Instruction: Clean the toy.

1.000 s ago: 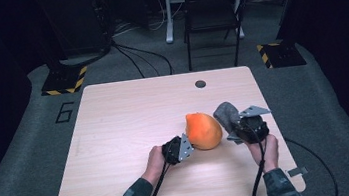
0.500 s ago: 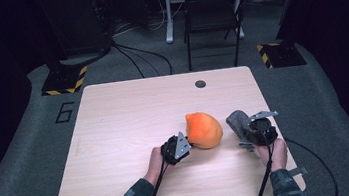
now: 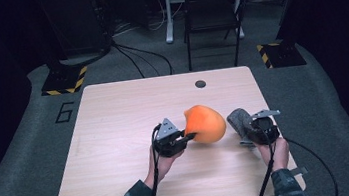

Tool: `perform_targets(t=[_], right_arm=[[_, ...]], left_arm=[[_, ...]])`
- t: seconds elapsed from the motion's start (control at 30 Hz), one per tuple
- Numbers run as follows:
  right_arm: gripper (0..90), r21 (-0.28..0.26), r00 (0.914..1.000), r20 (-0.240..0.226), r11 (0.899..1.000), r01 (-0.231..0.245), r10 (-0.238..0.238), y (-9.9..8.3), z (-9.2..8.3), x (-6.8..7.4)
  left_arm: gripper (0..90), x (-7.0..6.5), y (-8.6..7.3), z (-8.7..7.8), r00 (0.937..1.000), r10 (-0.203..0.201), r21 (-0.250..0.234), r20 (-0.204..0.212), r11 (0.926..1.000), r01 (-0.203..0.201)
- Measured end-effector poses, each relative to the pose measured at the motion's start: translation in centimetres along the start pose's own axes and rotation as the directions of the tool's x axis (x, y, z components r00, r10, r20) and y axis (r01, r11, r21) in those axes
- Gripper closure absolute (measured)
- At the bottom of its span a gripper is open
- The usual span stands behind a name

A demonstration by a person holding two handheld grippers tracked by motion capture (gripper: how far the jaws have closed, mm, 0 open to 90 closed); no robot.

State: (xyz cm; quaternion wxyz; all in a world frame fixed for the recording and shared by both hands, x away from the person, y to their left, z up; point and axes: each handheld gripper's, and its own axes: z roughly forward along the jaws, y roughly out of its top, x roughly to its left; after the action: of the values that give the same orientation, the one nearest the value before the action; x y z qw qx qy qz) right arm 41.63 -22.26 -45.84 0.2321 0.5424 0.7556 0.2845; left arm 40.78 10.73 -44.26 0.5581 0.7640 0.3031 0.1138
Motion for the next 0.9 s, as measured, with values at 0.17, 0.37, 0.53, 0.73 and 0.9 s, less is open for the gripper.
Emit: perform_targets(t=[0.17, 0.37, 0.53, 0.73, 0.9], right_arm=[[71.8, -0.008, 1.0000, 0.004, 1.000, 0.006, -0.006, 0.1, 0.0, 0.2], [71.8, 0.015, 0.9996, 0.011, 1.000, 0.025, -0.025, 0.1, 0.2, 0.5], [71.6, 0.017, 0.9993, 0.016, 0.999, 0.034, -0.034, 0.0, 0.4, 0.6], [71.8, 0.032, 0.9993, 0.019, 0.999, 0.033, -0.034, 0.0, 0.5, 0.8], [71.8, -0.023, 0.9990, -0.025, 0.999, 0.036, -0.037, 1.2, -0.9, 1.8]], left_arm=[[76.1, -0.3, 0.7, -0.7, 0.9975, -0.068, 0.022, 0.021, 0.9975, 0.068], [75.3, -0.5, 0.7, -0.8, 0.9923, -0.114, 0.066, 0.047, 0.9916, 0.111], [74.9, 0.6, -0.4, 0.2, 0.9769, -0.207, 0.121, 0.054, 0.9725, 0.199], [74.3, 2.7, -2.7, 1.9, 0.9505, -0.308, 0.175, 0.045, 0.9391, 0.296], [73.6, 2.9, -2.7, 1.8, 0.9499, -0.310, 0.171, 0.042, 0.9390, 0.299]])
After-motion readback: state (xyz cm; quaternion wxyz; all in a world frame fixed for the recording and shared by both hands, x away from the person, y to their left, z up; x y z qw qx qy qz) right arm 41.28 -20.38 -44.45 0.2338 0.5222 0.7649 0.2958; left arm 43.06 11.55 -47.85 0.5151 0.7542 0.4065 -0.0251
